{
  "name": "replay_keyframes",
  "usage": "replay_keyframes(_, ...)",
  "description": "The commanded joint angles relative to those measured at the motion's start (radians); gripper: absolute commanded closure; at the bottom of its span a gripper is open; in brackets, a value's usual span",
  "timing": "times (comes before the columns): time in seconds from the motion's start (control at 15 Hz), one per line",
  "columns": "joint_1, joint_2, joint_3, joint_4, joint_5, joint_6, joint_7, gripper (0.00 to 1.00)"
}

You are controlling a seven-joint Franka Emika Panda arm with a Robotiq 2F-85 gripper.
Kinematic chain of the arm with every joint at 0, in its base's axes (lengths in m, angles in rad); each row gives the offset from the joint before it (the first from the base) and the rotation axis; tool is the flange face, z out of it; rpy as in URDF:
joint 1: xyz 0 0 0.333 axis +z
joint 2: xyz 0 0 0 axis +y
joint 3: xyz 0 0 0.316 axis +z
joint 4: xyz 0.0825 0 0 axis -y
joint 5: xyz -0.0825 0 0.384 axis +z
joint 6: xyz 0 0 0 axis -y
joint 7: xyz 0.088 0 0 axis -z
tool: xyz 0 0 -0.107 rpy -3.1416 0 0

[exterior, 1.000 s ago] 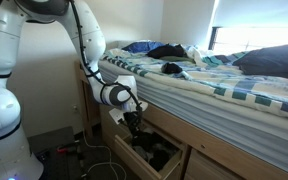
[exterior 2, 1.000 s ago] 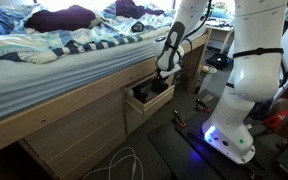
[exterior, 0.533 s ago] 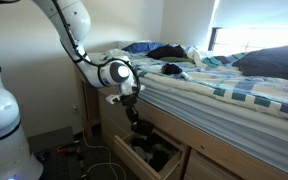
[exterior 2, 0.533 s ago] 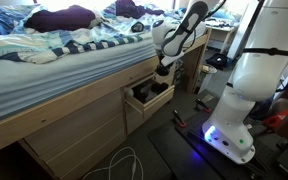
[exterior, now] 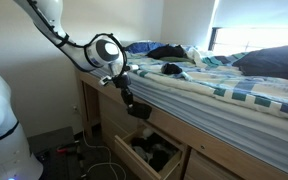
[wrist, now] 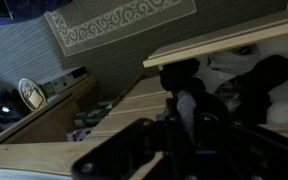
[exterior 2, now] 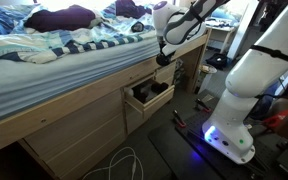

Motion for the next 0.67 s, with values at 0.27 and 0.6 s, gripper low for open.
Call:
replay_keyframes(0.27,-0.124,-0.141,0.079,-0.046,0.076,0.069,-0.005,0.97)
replay_keyframes(0.6,-0.166,-0.206,0.118,-0.041,0.091,0.069,-0.009,0.97)
